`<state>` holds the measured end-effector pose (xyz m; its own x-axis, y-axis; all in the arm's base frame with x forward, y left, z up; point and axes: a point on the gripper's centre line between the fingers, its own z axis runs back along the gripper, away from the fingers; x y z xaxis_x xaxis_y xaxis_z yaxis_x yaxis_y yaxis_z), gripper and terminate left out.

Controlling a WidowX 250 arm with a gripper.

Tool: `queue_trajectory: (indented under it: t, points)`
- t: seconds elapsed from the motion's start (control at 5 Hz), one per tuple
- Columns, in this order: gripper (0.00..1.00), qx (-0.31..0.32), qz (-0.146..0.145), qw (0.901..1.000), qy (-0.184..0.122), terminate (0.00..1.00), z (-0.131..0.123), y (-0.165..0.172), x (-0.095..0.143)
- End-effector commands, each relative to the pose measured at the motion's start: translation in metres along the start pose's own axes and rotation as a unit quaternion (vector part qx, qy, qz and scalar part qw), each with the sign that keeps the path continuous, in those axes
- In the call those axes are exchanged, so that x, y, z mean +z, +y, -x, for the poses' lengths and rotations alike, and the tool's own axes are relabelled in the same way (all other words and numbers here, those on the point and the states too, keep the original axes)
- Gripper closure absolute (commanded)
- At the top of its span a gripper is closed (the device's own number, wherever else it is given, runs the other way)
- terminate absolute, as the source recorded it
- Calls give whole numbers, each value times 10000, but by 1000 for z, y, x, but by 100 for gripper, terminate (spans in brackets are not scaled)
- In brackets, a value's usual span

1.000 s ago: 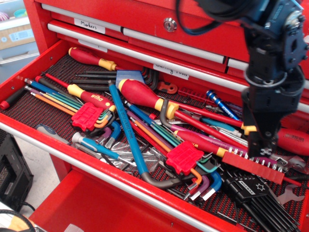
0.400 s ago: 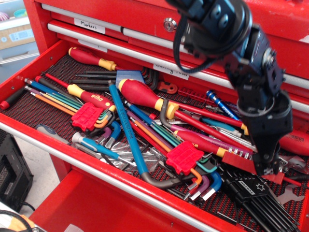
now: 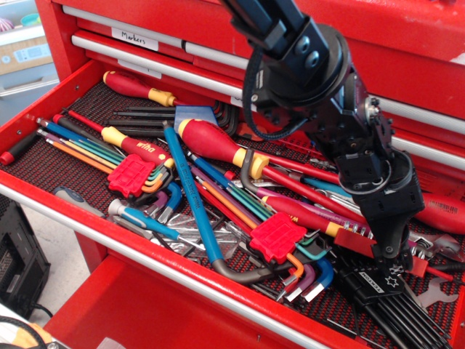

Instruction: Pick up bit holder

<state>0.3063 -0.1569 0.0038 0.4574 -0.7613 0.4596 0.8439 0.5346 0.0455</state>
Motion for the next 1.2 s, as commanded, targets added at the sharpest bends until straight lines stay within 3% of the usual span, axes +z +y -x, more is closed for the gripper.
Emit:
queue_trajectory:
  t: [0.0, 0.6, 0.8, 1.0]
  points:
    - [100, 167, 53, 9997, -144, 0, 4, -10, 6]
    - [100, 275, 162, 9995, -65, 0, 1, -13, 22]
    - [100, 191, 210, 9995, 148, 0, -1, -5, 38]
    - [100, 15, 198, 9982, 569, 0, -8, 6, 69]
